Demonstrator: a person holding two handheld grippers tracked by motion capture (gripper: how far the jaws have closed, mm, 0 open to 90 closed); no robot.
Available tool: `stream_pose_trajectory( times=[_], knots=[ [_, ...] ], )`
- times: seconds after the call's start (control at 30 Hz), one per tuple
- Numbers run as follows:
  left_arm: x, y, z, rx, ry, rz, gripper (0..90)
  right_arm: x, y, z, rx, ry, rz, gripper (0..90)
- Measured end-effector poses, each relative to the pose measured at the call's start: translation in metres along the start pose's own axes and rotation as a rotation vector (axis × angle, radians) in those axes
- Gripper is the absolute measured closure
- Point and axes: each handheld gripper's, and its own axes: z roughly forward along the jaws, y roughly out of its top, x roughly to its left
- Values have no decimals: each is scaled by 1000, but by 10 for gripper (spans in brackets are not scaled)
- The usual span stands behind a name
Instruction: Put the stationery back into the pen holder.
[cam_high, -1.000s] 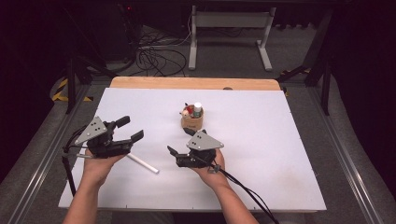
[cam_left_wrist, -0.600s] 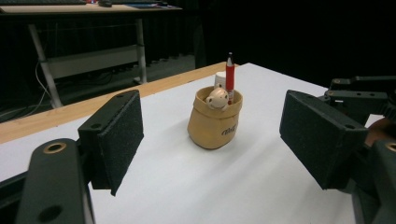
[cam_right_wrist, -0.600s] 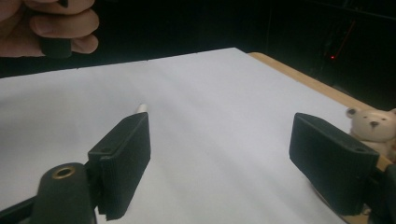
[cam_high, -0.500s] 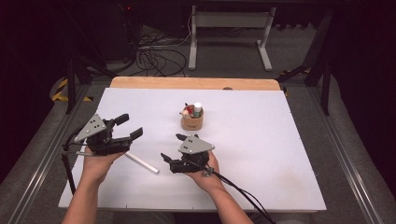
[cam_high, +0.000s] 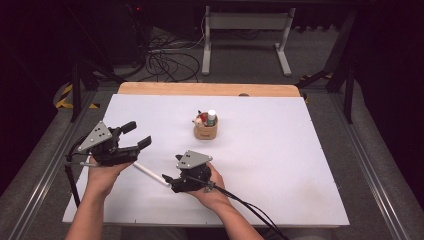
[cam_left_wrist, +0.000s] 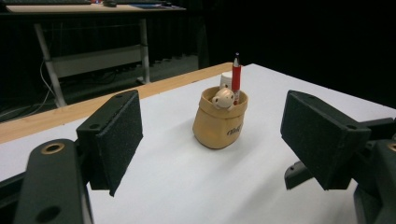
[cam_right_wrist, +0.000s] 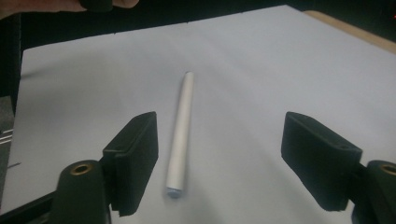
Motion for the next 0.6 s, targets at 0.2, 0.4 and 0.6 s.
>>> stream_pose_trajectory(
  times=[0.2, 0.4, 0.6],
  knots=[
    [1, 0, -1, -1, 1, -2, 211, 5, -1, 12, 58, 33, 5, 351],
    [1, 0, 0, 2, 3, -10, 187, 9, -4, 20, 100, 44, 19, 407],
    [1, 0, 0, 2, 2, -10, 170, 12, -6, 27, 137, 45, 30, 441]
  ],
)
